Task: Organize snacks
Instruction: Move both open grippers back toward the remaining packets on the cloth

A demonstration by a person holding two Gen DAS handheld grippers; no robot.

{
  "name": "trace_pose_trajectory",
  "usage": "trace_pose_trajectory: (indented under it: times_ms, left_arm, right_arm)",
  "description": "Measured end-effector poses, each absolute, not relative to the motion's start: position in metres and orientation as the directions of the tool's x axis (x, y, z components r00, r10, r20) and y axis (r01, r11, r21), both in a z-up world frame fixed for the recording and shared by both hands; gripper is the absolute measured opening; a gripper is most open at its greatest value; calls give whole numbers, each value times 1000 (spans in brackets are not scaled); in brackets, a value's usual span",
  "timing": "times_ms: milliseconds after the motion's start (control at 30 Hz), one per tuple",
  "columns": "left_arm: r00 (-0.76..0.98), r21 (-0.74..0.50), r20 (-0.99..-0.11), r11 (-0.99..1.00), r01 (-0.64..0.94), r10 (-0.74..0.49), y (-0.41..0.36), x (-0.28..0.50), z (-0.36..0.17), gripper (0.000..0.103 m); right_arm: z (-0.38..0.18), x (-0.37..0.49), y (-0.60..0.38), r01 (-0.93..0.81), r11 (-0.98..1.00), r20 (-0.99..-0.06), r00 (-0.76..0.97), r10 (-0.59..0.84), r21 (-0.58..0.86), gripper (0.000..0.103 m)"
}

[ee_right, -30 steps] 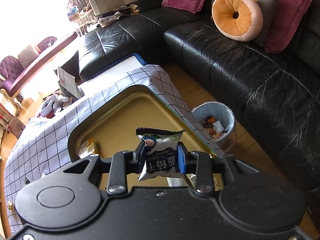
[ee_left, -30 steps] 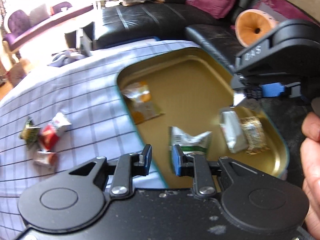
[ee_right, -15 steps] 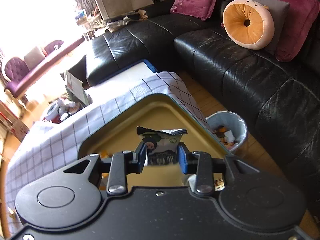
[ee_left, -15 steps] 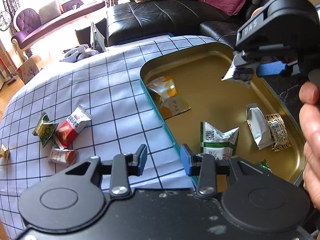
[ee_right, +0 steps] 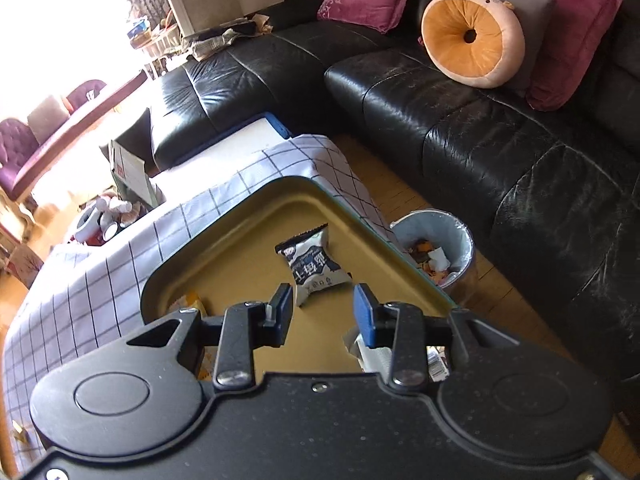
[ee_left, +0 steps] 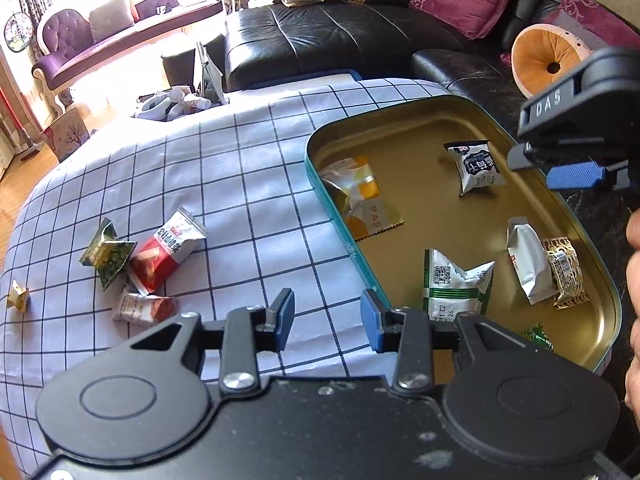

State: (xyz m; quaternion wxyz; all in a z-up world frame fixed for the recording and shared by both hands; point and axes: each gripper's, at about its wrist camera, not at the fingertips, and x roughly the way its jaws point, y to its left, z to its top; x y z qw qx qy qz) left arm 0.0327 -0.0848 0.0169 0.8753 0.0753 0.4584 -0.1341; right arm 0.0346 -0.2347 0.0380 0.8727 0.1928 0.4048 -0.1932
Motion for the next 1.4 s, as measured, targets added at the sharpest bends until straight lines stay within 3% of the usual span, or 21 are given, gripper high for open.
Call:
trace_pose_trajectory:
  times_ms: [1400]
  left_arm:
    - [527, 38, -849, 995, 96, -19, 39, 64, 4, 40]
  right_arm:
    - [36, 62, -101, 229, 966, -824, 566, -33, 118, 45]
